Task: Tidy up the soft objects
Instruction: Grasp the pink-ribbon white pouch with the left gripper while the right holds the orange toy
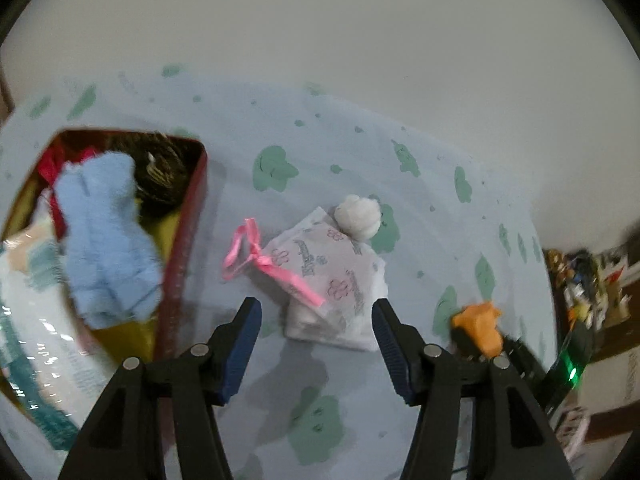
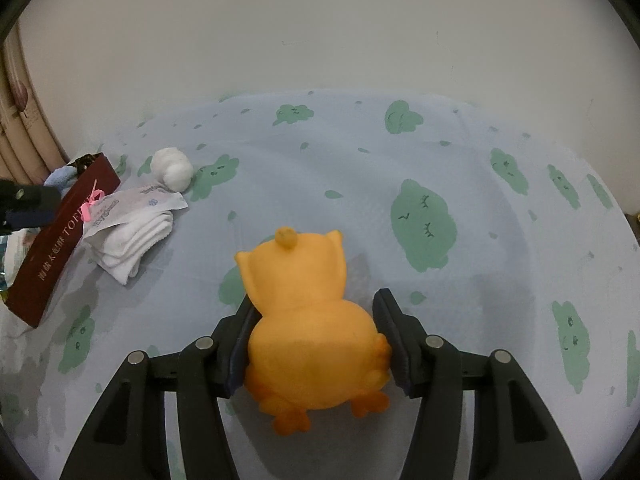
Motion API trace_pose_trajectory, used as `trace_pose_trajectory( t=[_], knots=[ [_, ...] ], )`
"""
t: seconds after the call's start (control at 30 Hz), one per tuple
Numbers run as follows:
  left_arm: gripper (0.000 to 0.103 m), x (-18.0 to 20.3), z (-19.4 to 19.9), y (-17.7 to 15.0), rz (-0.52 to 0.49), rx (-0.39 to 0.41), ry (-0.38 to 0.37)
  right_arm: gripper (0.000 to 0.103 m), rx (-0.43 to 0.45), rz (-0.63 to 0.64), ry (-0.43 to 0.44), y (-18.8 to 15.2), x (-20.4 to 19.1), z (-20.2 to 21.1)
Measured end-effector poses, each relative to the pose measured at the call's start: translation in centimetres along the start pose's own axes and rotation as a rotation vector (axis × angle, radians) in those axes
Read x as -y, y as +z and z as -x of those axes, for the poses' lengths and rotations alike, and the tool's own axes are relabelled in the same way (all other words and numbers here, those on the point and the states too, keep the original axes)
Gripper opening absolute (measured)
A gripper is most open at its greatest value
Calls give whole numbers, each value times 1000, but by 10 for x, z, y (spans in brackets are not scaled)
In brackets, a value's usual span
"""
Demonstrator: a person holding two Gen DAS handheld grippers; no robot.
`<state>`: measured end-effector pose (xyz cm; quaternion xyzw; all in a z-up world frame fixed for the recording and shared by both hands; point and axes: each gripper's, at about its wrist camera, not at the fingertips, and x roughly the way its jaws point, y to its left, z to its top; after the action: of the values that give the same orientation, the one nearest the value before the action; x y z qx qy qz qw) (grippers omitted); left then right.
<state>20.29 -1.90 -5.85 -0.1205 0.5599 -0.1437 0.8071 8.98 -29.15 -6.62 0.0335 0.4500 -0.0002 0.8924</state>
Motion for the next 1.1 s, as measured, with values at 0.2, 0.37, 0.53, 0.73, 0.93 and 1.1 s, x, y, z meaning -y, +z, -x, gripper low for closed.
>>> trace_pose_trajectory(
  t=[0.2, 0.37, 0.53, 0.73, 0.93, 1.1],
  knots=[
    [59, -13, -24, 14, 131, -33, -4, 54, 1, -8, 10, -1, 2, 0],
    [59, -16, -42, 24, 174, -67, -19, 55, -2, -4, 8, -1, 2, 0],
    [59, -8, -51, 41, 195, -49, 10, 55, -5, 3, -2, -1, 1, 0],
    [59, 14, -50, 47, 135, -17, -9, 56, -7, 7, -4, -1, 1, 1],
    [59, 27, -57, 48, 113, -5, 22, 57, -7, 6, -2, -1, 2, 2],
    [14, 29, -66, 45, 105, -43, 43, 57, -8, 5, -1, 0, 2, 2]
  ],
)
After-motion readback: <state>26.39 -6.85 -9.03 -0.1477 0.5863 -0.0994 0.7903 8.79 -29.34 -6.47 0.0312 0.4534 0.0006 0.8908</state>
